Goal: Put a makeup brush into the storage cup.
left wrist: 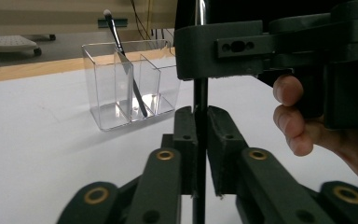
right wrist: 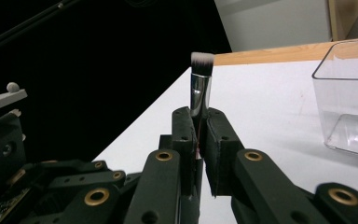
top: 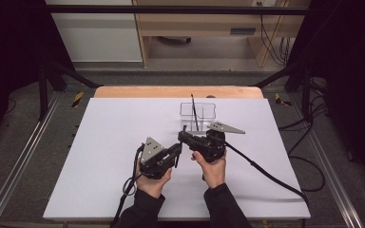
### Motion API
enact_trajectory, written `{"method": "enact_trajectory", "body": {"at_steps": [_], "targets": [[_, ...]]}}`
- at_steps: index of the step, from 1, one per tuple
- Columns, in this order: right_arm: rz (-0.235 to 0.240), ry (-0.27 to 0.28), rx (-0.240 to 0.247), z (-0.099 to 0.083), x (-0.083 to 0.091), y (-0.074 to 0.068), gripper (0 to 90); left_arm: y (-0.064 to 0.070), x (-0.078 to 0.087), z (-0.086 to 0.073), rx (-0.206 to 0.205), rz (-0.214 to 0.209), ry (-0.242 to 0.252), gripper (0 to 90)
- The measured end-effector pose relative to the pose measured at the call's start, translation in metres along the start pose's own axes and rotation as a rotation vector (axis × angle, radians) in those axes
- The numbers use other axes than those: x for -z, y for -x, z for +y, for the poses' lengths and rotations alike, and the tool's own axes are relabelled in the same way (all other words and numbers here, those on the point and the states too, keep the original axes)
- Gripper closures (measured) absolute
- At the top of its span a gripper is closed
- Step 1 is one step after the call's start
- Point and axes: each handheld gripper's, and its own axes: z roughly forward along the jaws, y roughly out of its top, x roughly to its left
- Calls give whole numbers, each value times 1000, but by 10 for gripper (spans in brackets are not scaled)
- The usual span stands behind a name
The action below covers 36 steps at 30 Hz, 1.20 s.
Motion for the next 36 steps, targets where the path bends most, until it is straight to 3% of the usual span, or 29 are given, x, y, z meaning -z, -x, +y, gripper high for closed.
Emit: {"method": "enact_trajectory", "body": {"at_steps": [3,14,17,28,31,36], "targets": [[-11,12,17,0,1,0,837,-3,2,2,-7,-15,-11,721],[-46,48,74,6,4,2,836,-13,13,14,-95,-13,-61,468],[-49,46,86,8,5,3,835,-18,17,15,-88,-22,-66,417],[-84,45,144,15,8,8,834,-37,30,12,-126,-16,-119,239],[-100,44,172,16,10,9,835,-46,35,8,-106,-30,-120,202],[-120,38,193,20,11,12,834,-60,46,3,-103,-1,-114,175]]}}
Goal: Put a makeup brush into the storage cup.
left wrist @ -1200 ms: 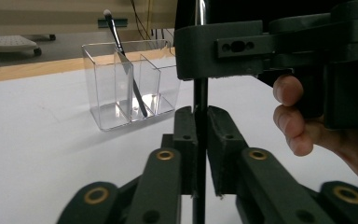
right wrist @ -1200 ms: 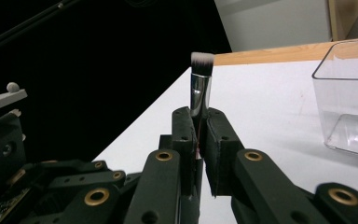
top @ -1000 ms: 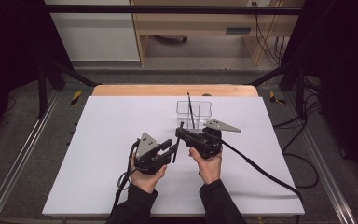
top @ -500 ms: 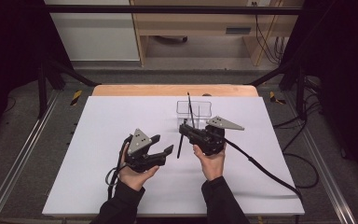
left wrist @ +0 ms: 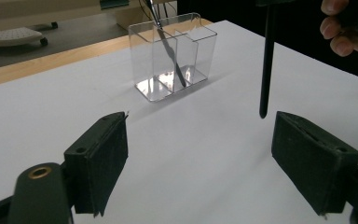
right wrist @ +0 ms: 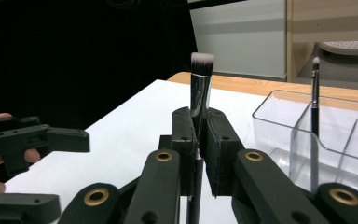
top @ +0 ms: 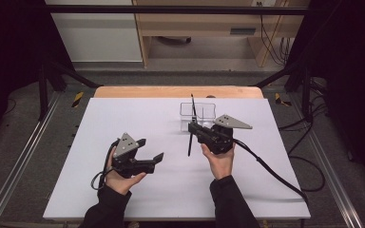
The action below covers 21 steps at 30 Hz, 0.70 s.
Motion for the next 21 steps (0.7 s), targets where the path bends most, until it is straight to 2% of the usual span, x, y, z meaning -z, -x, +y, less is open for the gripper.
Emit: {"method": "enact_trajectory", "body": {"at_steps": [8,12,21], "targets": [[-44,-5,38,6,1,8,834,-21,15,-18,27,50,-22,149],[-66,-3,53,9,0,13,834,-27,20,-24,19,75,-33,148],[-108,14,51,21,-2,28,834,-37,26,-34,33,104,-51,144]]}}
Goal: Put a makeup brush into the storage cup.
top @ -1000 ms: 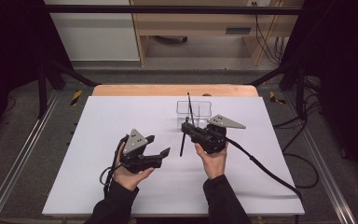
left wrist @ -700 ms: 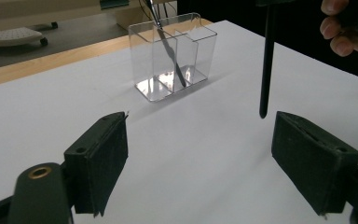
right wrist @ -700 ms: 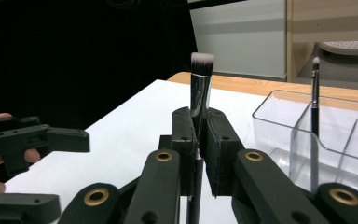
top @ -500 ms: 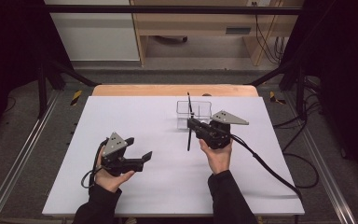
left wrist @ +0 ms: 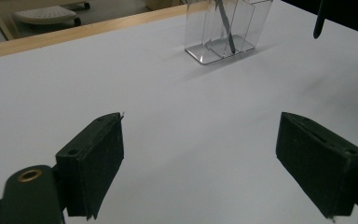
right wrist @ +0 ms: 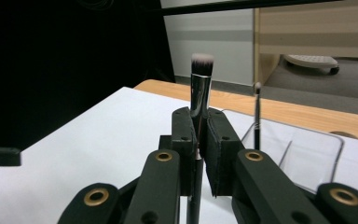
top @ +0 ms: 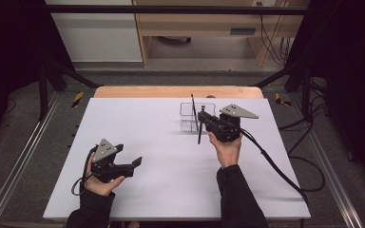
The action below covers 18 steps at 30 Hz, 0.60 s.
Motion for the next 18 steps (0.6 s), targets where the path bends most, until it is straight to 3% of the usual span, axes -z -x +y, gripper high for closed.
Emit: {"method": "enact_trajectory", "body": {"at_steps": [7,18], "targets": [[-46,6,6,9,-8,13,835,-2,1,-1,-6,-2,0,140],[-89,32,19,22,-23,21,835,-5,1,-3,-16,12,-17,134]]}}
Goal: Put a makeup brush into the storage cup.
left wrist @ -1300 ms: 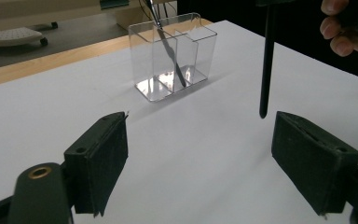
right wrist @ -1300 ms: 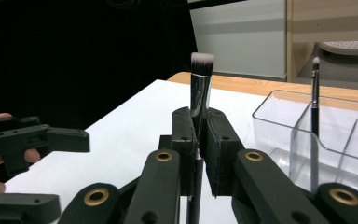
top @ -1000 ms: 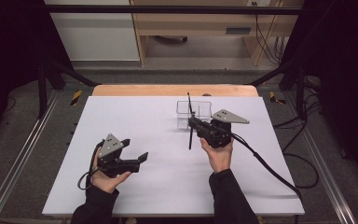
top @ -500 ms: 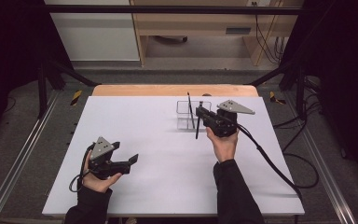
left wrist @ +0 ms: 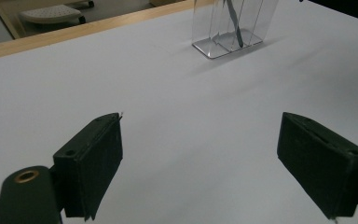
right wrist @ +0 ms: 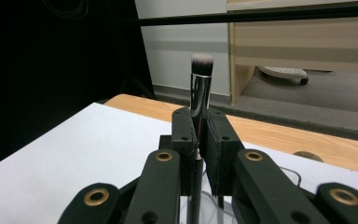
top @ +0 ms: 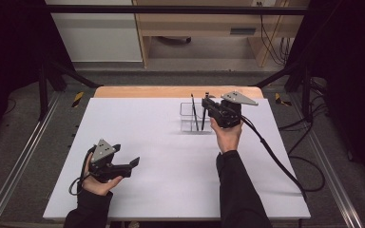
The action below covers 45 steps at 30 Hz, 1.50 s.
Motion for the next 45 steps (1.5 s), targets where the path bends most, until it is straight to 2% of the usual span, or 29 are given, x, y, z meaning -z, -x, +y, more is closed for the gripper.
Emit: {"method": "enact_trajectory", "body": {"at_steps": [5,10,23,30,38,45], "targets": [[-9,15,-16,4,-7,5,835,-1,-1,-1,1,2,-2,134],[-44,16,-22,5,-14,12,836,-2,0,-1,3,3,-2,134],[-74,23,-29,13,-28,20,836,-3,-1,-1,5,4,-6,134],[-84,38,-47,18,-33,25,836,-3,0,0,3,0,-2,134],[-104,55,-60,20,-41,26,836,-2,0,1,-1,-1,-1,134],[-119,40,-59,17,-52,27,836,-1,0,1,-4,-2,-3,134]]}}
